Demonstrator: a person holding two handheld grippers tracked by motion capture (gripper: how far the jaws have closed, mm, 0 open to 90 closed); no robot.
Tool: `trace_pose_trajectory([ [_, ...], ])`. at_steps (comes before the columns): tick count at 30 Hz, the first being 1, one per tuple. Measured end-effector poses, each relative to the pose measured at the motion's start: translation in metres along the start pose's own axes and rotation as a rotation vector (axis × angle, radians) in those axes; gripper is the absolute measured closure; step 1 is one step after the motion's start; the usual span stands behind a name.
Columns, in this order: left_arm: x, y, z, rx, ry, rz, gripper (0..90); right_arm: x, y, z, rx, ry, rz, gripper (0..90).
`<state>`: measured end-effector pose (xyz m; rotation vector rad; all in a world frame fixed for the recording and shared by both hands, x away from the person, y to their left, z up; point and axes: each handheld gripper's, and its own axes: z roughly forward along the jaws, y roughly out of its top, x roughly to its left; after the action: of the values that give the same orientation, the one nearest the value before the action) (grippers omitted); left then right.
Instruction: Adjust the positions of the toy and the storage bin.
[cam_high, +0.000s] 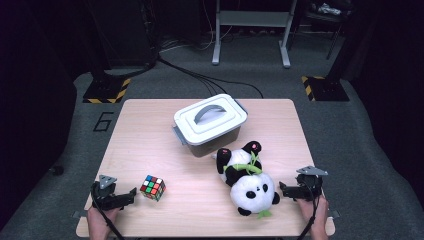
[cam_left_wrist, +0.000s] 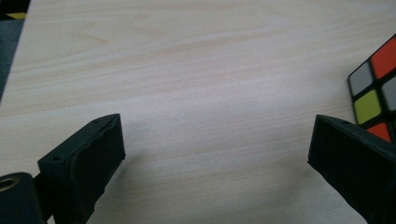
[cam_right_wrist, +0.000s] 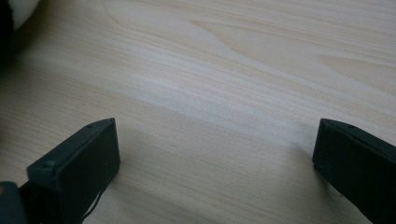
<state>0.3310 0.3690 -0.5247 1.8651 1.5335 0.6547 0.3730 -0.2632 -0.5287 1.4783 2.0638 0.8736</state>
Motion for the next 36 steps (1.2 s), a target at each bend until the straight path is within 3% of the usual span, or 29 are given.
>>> trace_pose_trajectory([
  [4,-0.002,0.004,-0.007,-0.038,-0.002,-0.014,3.8,0.0,0.0,0.0,0.0,0.0,0.001,0.0],
  [31,-0.029,0.039,-0.047,-0.112,-0.039,0.045,0.0,0.0,0.0,0.0,0.0,0.0,0.001,0.0],
  [36,-0.039,0.043,-0.049,-0.116,-0.078,0.068,0.0,0.0,0.0,0.0,-0.001,0.0,0.001,0.0],
])
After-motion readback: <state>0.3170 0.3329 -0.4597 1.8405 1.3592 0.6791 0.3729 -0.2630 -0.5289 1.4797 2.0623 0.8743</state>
